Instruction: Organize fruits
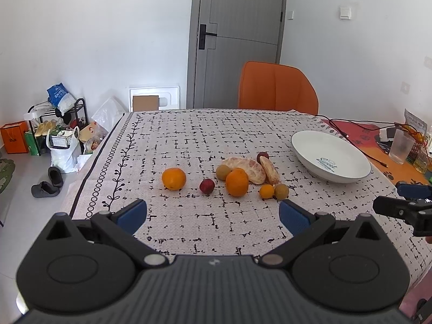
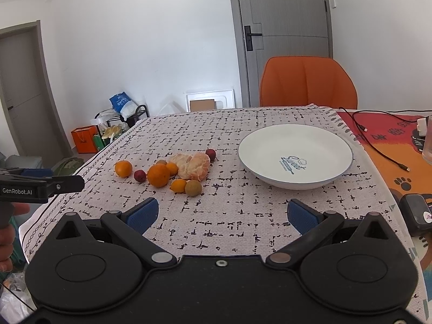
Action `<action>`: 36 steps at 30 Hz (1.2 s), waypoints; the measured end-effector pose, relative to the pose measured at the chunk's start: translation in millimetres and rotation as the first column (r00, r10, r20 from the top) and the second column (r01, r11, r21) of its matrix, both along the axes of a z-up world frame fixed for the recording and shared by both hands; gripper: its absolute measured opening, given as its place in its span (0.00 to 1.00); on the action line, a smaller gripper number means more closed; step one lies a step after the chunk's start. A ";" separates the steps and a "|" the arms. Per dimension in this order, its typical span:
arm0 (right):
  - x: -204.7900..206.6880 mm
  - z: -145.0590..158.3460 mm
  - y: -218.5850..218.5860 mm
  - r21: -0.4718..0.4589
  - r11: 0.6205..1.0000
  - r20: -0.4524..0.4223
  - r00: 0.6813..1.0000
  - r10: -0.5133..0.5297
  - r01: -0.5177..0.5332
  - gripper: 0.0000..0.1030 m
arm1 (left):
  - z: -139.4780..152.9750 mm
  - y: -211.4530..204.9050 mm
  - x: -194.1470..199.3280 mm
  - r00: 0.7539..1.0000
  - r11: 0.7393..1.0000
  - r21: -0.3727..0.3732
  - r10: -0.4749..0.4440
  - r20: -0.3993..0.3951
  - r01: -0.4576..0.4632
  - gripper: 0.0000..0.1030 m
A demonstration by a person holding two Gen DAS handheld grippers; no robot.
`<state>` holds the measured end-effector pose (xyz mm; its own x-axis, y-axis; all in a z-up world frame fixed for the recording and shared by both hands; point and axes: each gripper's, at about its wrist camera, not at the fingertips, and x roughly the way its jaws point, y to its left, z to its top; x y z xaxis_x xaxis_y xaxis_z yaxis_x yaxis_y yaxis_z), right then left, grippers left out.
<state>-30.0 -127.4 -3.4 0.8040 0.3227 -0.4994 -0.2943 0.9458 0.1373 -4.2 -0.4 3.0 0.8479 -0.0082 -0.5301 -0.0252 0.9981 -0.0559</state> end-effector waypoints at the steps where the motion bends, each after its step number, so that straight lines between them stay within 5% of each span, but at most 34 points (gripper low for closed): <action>1: 0.4 0.0 -0.2 0.001 1.000 -0.001 1.000 0.000 0.000 1.00 | 0.1 0.0 0.0 1.000 1.000 0.001 -0.001 0.001 0.001 1.00; 36: 35.0 -30.9 11.6 0.063 0.995 -0.003 0.997 0.081 -0.081 1.00 | -30.8 5.8 43.6 0.999 0.998 -0.057 -0.033 0.006 0.034 0.98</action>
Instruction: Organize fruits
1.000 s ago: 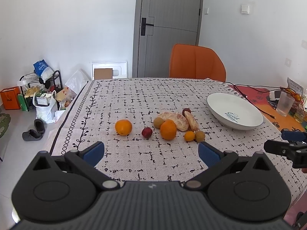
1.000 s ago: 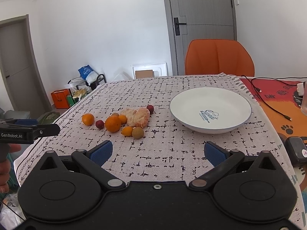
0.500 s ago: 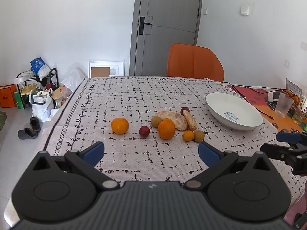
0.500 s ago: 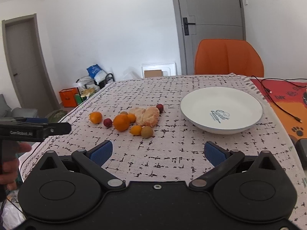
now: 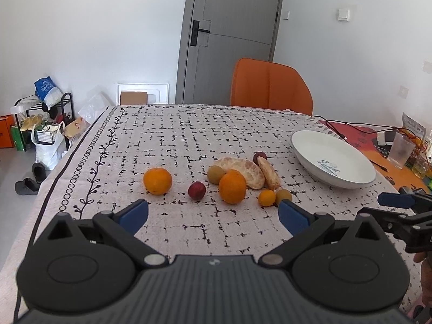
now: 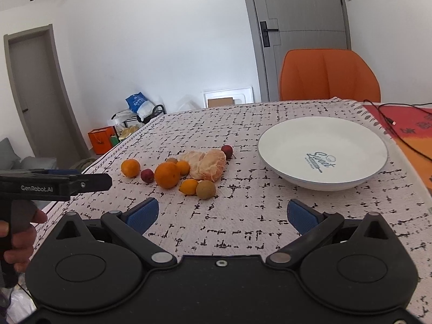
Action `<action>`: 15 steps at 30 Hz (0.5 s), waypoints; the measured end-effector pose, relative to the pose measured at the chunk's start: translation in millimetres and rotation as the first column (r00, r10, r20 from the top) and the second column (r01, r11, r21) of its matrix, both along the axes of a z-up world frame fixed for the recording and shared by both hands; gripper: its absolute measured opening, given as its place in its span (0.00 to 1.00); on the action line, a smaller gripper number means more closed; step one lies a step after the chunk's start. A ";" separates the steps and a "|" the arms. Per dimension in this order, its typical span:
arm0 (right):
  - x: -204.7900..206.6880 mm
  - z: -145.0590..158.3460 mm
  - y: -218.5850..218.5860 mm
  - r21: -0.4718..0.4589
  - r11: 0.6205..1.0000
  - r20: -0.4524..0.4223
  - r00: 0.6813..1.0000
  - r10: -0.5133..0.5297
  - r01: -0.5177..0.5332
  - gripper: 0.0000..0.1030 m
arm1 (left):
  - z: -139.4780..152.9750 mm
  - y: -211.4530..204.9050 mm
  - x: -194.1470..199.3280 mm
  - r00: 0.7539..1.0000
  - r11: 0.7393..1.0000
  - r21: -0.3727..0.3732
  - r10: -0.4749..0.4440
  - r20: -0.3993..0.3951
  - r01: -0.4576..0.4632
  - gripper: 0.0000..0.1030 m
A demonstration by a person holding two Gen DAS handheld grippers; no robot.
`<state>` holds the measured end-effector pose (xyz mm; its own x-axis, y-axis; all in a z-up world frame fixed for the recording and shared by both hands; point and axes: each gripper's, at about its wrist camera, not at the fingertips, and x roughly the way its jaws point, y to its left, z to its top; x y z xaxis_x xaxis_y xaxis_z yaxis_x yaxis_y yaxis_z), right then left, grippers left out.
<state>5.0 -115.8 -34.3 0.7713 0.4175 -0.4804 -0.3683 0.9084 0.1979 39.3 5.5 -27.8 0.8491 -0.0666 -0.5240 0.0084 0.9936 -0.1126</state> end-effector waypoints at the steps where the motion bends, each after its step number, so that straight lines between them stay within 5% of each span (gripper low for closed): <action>1: 2.1 -0.8 0.5 0.004 1.000 -0.002 1.000 0.004 -0.004 1.00 | -1.3 0.7 2.5 1.000 1.000 -0.002 0.005 -0.001 -0.005 0.98; 7: 18.5 -6.0 7.4 0.015 1.000 -0.020 1.000 0.021 -0.021 0.86 | -8.3 4.1 14.8 1.000 1.000 -0.011 0.006 0.002 -0.006 0.97; 15: 39.1 -14.6 16.2 0.028 0.999 -0.053 0.998 0.034 -0.033 0.69 | -19.4 7.6 35.8 1.000 0.999 -0.033 -0.004 -0.020 0.003 0.77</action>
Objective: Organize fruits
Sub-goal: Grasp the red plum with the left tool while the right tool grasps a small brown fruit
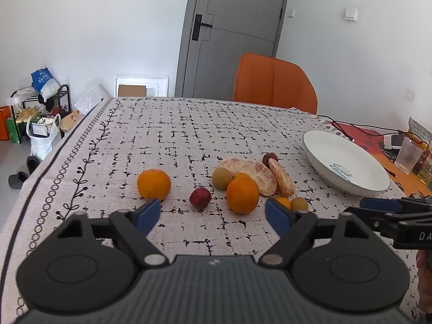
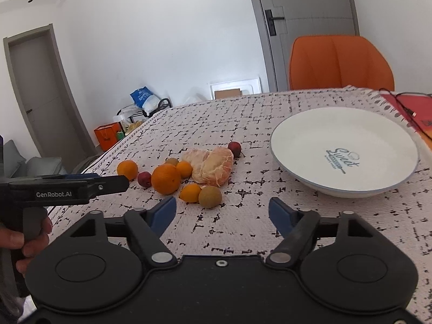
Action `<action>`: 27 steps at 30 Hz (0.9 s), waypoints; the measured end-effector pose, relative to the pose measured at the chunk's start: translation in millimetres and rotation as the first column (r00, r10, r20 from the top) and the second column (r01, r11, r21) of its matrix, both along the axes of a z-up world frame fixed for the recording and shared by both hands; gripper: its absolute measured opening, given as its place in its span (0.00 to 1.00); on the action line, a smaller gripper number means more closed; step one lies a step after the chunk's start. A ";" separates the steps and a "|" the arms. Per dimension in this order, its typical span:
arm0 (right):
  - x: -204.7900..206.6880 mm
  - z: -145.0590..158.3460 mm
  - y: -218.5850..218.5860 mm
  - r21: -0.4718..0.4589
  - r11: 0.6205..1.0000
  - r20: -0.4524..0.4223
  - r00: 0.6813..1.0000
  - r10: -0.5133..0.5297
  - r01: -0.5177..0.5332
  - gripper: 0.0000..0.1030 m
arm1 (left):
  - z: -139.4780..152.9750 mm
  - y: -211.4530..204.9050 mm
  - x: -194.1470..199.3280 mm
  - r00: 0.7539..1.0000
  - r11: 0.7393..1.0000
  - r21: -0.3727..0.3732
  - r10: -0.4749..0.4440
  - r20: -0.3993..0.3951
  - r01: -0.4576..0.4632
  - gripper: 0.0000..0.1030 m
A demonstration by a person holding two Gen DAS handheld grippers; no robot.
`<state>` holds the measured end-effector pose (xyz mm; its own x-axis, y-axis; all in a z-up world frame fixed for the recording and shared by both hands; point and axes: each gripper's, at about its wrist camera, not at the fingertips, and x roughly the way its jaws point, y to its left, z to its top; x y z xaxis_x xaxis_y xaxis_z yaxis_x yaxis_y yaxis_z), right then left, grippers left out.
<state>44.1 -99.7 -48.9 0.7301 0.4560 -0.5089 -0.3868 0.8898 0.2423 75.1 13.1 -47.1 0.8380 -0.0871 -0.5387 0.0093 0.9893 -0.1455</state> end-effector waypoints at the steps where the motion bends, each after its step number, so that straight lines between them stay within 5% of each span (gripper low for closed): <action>1: 3.0 -1.3 1.0 0.002 1.000 -0.007 1.000 0.002 -0.002 0.67 | -1.2 0.5 2.5 1.000 1.000 -0.003 0.000 -0.003 0.000 0.75; 10: 22.8 -10.5 10.8 0.020 0.999 -0.056 0.998 0.034 -0.033 0.47 | -12.7 5.0 21.4 1.000 1.000 -0.022 0.012 -0.026 -0.013 0.54; 15: 31.7 -12.8 16.1 0.022 0.999 -0.069 0.997 0.046 -0.045 0.44 | -16.9 8.6 30.3 0.999 0.999 -0.029 0.014 -0.037 -0.015 0.44; 25: 45.6 -18.4 23.1 0.025 0.998 -0.093 0.994 0.064 -0.062 0.43 | -25.7 11.0 40.6 0.999 0.999 -0.034 0.021 -0.047 -0.023 0.41; 27: 48.3 -20.8 24.5 0.026 0.998 -0.102 0.993 0.067 -0.064 0.43 | -28.9 11.2 42.5 0.998 0.999 -0.036 0.018 -0.052 -0.020 0.33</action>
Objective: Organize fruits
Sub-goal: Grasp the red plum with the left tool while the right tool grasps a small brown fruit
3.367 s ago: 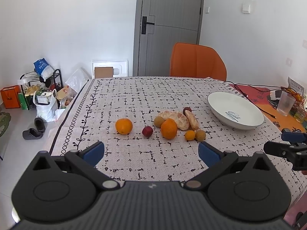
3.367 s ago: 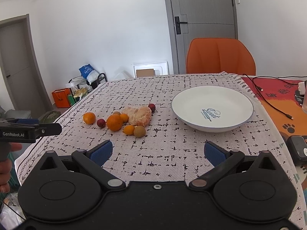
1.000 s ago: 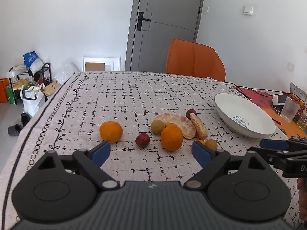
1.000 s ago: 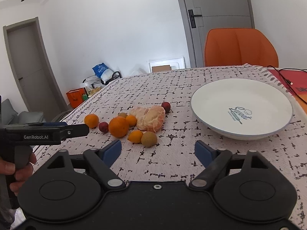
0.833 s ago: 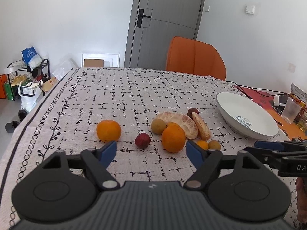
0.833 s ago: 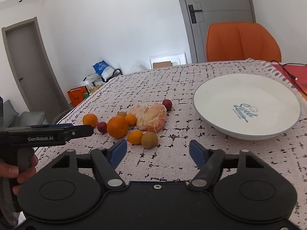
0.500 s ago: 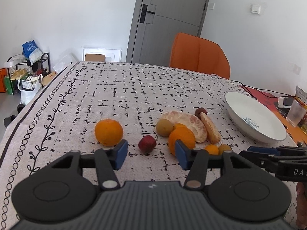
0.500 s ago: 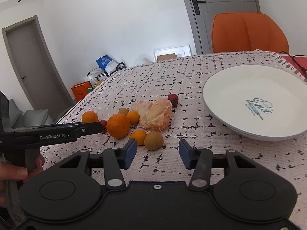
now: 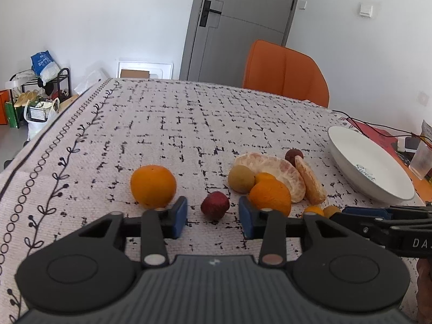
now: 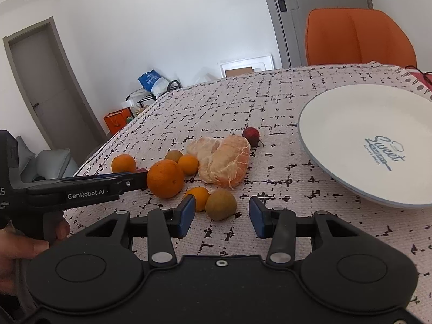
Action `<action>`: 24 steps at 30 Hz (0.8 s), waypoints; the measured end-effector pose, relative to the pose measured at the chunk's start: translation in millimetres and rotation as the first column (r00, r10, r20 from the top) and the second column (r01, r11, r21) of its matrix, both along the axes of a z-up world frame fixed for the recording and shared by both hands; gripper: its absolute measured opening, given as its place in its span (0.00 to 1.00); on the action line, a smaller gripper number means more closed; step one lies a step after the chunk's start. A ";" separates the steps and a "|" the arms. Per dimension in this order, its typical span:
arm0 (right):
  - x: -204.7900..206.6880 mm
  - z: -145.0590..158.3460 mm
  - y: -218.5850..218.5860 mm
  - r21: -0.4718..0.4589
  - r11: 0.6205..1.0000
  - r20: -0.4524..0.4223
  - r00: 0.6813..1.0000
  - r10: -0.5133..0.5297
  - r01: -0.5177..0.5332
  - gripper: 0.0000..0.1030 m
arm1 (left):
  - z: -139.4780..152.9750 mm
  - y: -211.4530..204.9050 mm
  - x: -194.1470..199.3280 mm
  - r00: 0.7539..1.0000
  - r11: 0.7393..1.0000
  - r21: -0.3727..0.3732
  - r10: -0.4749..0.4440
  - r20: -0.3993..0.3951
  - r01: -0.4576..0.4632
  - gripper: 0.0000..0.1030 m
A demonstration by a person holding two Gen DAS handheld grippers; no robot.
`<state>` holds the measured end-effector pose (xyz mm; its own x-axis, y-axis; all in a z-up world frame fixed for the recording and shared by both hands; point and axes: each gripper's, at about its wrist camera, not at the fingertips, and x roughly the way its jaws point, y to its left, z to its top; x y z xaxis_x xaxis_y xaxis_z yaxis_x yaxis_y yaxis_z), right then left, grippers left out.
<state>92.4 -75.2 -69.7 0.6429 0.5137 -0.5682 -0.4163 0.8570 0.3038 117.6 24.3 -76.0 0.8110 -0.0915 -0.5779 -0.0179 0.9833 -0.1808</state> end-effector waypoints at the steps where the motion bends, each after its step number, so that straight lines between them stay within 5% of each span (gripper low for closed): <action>1: 2.0 -1.3 1.2 -0.001 1.000 -0.004 1.000 0.001 -0.001 0.42 | -0.6 -0.1 -0.4 1.000 1.000 0.002 0.004 0.006 -0.004 0.29; 7: 4.1 -2.8 6.3 -0.013 1.000 -0.005 1.000 0.009 -0.009 0.25 | 1.4 2.7 -2.3 1.000 1.000 -0.021 -0.006 0.019 0.006 0.21; 24: -17.0 17.4 -19.7 0.047 0.998 0.080 0.996 -0.036 0.033 0.24 | 29.7 -10.7 -17.0 0.996 1.000 0.016 0.005 0.094 -0.007 0.21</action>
